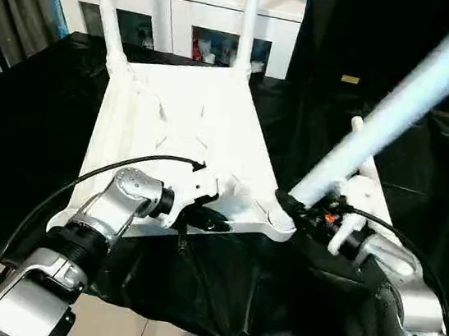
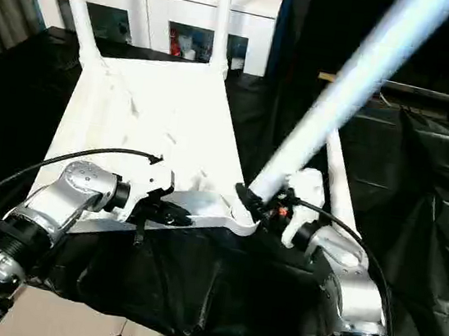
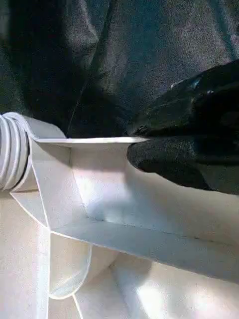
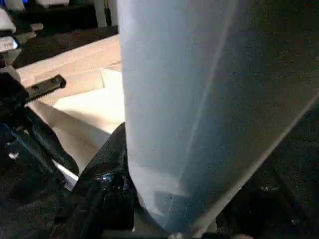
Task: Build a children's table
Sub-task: Insert table leg to table base
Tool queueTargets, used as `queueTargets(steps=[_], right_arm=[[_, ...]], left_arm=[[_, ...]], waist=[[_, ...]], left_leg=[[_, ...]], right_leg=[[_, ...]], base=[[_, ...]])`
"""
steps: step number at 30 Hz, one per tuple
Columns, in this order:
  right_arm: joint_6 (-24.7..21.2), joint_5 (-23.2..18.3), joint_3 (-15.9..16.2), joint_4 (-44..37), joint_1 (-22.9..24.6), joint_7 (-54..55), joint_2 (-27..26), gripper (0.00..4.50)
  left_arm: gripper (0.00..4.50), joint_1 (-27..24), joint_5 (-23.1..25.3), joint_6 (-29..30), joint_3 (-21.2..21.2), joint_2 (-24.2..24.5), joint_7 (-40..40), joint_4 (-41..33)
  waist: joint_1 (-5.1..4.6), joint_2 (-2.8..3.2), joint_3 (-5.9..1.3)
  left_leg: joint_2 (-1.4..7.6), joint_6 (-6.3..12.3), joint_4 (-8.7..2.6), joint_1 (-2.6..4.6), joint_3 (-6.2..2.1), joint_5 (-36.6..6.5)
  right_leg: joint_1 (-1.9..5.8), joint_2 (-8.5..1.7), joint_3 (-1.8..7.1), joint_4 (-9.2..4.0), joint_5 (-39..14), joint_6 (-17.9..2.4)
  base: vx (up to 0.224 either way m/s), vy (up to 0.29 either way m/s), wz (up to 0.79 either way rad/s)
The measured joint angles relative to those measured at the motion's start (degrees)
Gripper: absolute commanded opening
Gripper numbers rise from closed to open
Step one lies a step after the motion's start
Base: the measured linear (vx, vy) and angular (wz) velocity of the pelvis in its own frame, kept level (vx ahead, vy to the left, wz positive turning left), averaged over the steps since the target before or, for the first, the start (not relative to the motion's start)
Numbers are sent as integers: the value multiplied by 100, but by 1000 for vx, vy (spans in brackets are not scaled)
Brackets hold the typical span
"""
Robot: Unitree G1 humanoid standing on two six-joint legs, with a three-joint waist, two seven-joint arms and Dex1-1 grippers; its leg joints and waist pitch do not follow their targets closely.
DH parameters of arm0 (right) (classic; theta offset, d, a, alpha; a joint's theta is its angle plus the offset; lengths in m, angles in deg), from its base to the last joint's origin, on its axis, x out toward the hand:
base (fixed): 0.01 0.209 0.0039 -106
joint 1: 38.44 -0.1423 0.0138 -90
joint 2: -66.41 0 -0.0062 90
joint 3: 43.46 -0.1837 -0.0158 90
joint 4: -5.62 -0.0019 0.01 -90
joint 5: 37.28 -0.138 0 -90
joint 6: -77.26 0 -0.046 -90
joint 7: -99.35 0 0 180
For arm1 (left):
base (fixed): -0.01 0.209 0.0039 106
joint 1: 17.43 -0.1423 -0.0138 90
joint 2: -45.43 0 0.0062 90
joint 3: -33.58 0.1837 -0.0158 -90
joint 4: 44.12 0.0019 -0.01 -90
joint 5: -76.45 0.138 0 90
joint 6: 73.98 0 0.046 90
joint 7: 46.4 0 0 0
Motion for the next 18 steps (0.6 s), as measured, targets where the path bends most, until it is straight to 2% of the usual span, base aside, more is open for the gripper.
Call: queueTargets(steps=[9, 13, 18], right_arm=[[-3, 226, 357, 405, -459, -461, 160, 189], [44, 227, 478, 501, -571, -785, 193, 189], [62, 229, 645, 517, -677, -1217, 317, 189]], left_arm=[[0, 65, 11, -134, 3, 178, -233, 112], [0, 69, 11, -271, 4, 334, -451, 118], [0, 88, 1, -385, 4, 464, -740, 97]], waist=[[-149, -5, -1], [-149, -15, 3], [-129, -78, 37]], left_leg=[[0, 0, -6, 0, -3, 0], [0, 0, -21, -1, -3, 0], [-1, 0, -64, 0, 2, 0]], right_leg=[[3, 0, -5, -17, 0, 0], [2, 2, -5, -21, 0, -1], [2, 6, -5, -47, 1, -2]], base=[[0, 0, 0], [0, 0, 0], [0, 0, 0]])
